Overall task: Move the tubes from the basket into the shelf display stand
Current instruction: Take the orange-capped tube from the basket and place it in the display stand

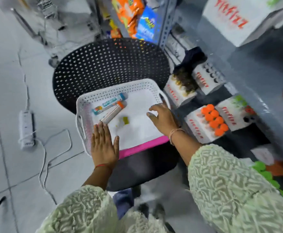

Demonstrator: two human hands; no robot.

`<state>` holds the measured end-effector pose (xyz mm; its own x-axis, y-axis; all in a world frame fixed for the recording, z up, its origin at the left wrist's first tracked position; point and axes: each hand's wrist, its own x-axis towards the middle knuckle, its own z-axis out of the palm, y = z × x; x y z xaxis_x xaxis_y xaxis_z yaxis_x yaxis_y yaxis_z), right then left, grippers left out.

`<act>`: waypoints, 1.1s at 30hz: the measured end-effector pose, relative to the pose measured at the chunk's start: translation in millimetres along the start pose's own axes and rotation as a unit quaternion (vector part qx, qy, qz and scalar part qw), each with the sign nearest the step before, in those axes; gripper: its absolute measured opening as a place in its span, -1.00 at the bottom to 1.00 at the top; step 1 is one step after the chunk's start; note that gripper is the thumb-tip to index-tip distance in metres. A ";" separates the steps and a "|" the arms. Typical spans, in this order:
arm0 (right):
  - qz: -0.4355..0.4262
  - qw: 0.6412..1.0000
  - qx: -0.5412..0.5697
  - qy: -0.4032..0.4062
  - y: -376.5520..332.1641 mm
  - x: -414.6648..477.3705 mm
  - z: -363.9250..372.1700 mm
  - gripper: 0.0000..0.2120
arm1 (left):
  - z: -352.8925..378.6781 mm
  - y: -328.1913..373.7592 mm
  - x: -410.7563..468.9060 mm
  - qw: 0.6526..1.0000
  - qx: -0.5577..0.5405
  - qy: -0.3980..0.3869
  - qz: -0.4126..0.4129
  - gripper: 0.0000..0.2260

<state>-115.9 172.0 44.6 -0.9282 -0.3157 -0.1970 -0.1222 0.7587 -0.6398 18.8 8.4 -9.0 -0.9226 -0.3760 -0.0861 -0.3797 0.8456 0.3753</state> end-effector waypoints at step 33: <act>0.124 0.827 0.378 0.398 25.8 -146.7 -184.7 -0.68 | -24.7 204.1 -9.7 0.956 -0.154 0.009 0.248 -0.40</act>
<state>-47.8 343.2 194.2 -0.8663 0.4985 -0.0327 0.0818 0.0769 -0.9937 -48.1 175.2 91.2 -0.9818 0.0332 0.1872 0.1444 0.7706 0.6207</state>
